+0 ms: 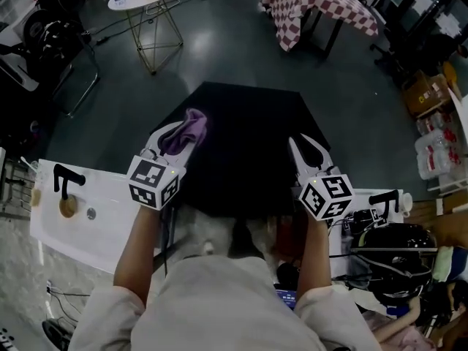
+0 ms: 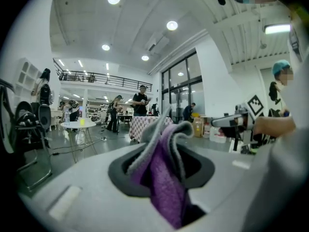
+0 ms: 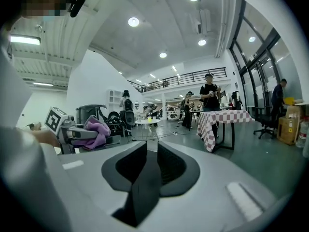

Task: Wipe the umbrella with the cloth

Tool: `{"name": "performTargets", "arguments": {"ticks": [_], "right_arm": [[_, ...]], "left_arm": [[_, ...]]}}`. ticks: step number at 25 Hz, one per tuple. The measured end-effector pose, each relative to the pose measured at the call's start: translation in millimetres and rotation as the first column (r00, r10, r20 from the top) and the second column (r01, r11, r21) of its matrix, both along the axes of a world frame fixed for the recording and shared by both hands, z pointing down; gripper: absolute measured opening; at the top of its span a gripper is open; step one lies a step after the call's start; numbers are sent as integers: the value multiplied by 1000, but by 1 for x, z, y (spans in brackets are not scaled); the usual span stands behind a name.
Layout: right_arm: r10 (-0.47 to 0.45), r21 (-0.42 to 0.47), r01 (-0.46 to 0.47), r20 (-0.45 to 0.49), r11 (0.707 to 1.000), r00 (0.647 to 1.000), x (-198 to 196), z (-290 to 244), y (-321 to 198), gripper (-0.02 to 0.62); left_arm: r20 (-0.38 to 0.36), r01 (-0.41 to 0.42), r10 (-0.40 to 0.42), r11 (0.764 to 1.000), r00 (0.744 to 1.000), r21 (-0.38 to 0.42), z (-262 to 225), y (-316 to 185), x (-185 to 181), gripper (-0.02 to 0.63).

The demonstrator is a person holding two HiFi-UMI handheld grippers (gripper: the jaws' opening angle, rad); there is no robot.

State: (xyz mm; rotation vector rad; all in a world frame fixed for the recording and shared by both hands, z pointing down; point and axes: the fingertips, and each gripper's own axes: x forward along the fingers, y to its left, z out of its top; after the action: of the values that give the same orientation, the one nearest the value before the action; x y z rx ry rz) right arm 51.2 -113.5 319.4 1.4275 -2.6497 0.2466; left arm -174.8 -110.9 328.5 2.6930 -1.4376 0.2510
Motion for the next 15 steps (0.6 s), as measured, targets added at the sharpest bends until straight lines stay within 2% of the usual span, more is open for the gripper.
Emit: {"name": "performTargets", "arguments": {"ticks": [8, 15], "right_arm": [[30, -79, -32, -33, 996, 999, 36, 43, -102, 104], [40, -184, -50, -57, 982, 998, 62, 106, -184, 112]], "left_arm": [[33, 54, -53, 997, 998, -56, 31, -95, 8, 130], [31, 111, -108, 987, 994, -117, 73, -182, 16, 133]]}}
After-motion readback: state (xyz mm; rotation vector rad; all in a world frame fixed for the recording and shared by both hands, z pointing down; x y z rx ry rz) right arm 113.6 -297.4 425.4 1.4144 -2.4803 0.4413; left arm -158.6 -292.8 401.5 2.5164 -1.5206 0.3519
